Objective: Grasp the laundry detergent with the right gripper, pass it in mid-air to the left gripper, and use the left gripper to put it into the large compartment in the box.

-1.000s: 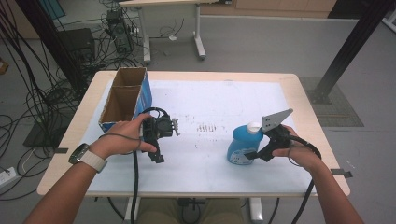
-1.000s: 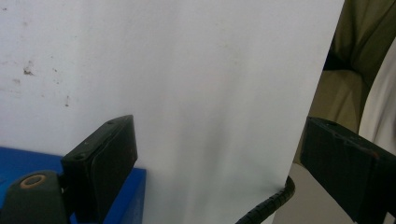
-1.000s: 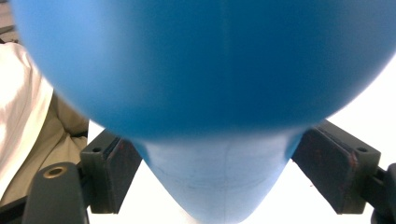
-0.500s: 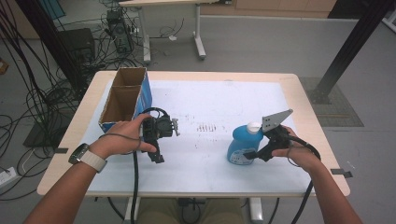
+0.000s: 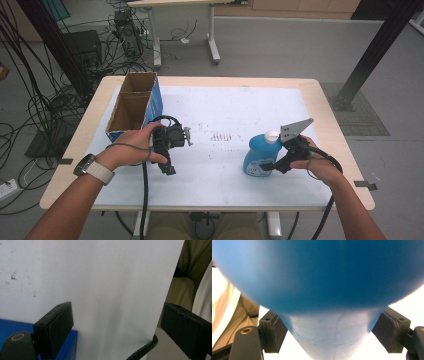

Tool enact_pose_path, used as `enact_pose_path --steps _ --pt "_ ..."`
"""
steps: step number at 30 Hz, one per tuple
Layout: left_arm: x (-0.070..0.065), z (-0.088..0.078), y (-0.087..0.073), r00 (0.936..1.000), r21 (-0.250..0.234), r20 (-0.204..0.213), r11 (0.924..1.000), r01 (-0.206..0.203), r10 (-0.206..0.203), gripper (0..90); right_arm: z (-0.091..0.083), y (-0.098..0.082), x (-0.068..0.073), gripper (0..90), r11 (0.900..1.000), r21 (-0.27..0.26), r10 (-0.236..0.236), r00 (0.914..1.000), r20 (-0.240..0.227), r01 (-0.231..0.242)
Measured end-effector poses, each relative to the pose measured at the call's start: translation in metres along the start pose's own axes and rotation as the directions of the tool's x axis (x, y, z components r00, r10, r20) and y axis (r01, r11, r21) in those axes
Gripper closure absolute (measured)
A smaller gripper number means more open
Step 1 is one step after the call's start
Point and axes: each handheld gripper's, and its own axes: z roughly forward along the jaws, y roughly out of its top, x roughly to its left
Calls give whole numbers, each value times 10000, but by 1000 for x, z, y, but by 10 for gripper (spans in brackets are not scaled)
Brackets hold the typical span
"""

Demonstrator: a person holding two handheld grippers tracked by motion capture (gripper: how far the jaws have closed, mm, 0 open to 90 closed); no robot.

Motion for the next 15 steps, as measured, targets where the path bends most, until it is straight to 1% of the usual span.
enact_pose_path --steps 6,12,15 --pt "0 1 0 10000 6 -34 10000 -35 35 115 2 -1 0 225 10000 -38 11 10000 -6 -11" --pt "0 1 0 10000 -49 -28 10000 45 -45 115 3 -2 0 228 9999 -112 27 10000 4 -27" --pt "1 0 0 10000 -8 -35 10000 4 -4 115 3 -3 0 234 9998 -187 66 10000 3 -66"
